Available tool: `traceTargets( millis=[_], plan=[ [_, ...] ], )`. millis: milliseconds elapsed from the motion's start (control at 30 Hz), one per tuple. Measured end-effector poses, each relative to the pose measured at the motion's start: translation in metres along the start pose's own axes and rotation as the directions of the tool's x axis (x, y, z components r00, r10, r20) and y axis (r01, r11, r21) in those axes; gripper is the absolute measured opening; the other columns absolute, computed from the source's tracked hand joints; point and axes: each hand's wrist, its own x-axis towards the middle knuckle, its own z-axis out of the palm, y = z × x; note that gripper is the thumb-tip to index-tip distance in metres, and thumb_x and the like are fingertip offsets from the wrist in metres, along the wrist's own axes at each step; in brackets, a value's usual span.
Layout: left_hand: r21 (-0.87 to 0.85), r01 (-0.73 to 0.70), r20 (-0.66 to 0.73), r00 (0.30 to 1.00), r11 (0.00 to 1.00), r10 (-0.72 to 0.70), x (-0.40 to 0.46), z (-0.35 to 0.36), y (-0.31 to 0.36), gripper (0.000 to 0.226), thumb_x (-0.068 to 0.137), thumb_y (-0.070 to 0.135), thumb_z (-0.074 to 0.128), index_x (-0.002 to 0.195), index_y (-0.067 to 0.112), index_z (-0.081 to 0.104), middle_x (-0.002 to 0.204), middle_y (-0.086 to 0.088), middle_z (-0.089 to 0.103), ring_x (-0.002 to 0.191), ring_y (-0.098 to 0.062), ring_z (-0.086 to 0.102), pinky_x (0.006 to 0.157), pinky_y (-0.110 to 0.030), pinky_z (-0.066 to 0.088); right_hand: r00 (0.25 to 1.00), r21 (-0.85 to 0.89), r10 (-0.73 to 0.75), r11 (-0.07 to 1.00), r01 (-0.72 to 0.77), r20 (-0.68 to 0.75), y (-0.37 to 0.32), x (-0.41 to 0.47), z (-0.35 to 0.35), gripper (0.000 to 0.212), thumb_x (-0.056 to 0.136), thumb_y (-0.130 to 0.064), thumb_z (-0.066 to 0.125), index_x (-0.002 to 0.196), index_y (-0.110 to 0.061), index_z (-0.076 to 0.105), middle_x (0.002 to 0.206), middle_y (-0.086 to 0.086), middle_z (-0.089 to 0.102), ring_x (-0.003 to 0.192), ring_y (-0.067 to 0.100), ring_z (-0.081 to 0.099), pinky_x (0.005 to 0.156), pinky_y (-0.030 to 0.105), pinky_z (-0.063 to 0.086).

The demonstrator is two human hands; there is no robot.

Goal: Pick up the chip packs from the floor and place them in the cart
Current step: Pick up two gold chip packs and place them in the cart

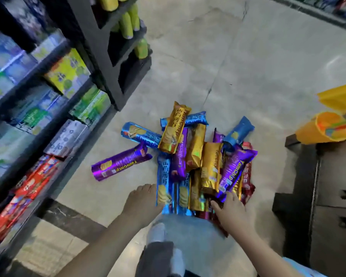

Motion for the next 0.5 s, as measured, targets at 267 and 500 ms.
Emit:
traceTargets(
  millis=[267, 500],
  plan=[
    [0.027, -0.120, 0.006, 0.993, 0.992, 0.120, 0.240, 0.073, 0.049, 0.050, 0.095, 0.045, 0.043, 0.129, 0.008, 0.039, 0.127, -0.013, 0.049, 0.118, -0.031, 0.046, 0.092, -0.040, 0.043, 0.995, 0.127, 0.062, 0.991, -0.052, -0.076, 0.011, 0.184, 0.080, 0.091, 0.086, -0.060, 0.052, 0.149, -0.006, 0.018, 0.145, 0.018, 0.039, 0.133, 0.033, 0.040, 0.105, 0.041, 0.036],
    [-0.170, -0.083, -0.155, 0.986, 0.982, 0.057, 0.415, 0.139, 0.095, 0.062, 0.094, 0.045, 0.044, 0.137, 0.002, 0.032, 0.138, -0.019, 0.042, 0.128, -0.035, 0.042, 0.102, -0.044, 0.039, 0.975, 0.234, 0.153, 0.966, -0.112, -0.163, 0.004, 0.298, 0.141, 0.105, 0.080, -0.064, 0.058, 0.151, -0.006, 0.005, 0.140, 0.017, 0.037, 0.129, 0.034, 0.039, 0.098, 0.042, 0.042]
  ],
)
